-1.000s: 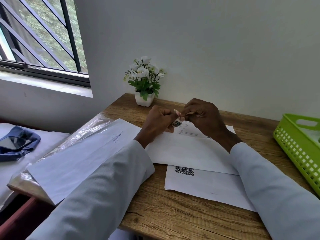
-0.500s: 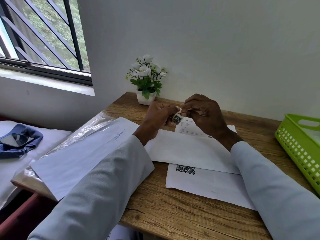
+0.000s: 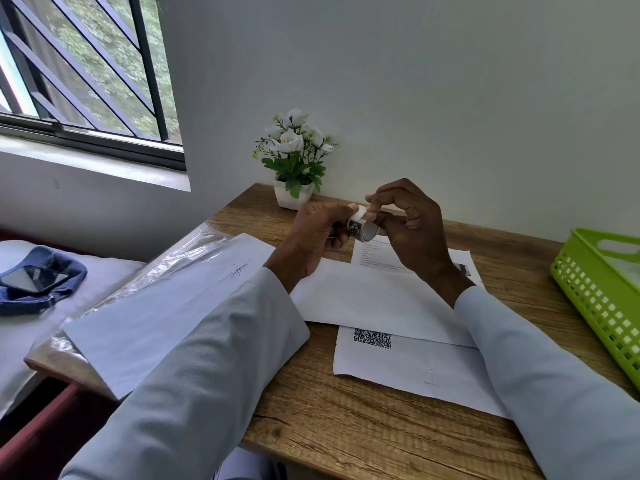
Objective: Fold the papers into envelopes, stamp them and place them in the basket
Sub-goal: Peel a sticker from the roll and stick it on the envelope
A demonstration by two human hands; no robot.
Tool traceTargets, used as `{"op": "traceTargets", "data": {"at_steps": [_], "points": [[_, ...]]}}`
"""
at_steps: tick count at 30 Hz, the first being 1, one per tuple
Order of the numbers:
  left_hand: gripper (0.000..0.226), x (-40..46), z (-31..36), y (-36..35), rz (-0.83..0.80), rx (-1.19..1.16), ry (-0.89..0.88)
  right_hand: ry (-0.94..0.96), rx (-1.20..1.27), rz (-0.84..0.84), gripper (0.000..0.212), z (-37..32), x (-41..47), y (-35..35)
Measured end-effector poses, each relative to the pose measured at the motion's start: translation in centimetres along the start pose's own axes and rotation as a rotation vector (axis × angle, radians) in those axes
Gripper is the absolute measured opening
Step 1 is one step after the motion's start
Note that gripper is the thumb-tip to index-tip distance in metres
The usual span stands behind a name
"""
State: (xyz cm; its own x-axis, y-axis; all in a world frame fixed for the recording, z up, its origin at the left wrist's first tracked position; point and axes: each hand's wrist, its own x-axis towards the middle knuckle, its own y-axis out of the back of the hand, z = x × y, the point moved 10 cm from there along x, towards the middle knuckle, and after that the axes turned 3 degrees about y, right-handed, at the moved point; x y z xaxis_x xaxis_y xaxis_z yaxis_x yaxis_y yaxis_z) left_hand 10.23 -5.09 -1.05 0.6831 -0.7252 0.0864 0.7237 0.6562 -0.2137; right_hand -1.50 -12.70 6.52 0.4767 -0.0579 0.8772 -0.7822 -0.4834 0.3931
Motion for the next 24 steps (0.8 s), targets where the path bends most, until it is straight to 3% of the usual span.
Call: {"op": "traceTargets", "data": {"at_steps": [5,24], "points": [[0.015,-0.1,0.1,0.0,-0.018,-0.009,-0.011,-0.1,0.171,0.006,0.02,0.6,-0.4,-0.5],[0.017,0.2,0.2,0.3,0.003,0.057,-0.03,-0.326,0.376,-0.021,0.018,2.4,-1.8,-1.6]]}}
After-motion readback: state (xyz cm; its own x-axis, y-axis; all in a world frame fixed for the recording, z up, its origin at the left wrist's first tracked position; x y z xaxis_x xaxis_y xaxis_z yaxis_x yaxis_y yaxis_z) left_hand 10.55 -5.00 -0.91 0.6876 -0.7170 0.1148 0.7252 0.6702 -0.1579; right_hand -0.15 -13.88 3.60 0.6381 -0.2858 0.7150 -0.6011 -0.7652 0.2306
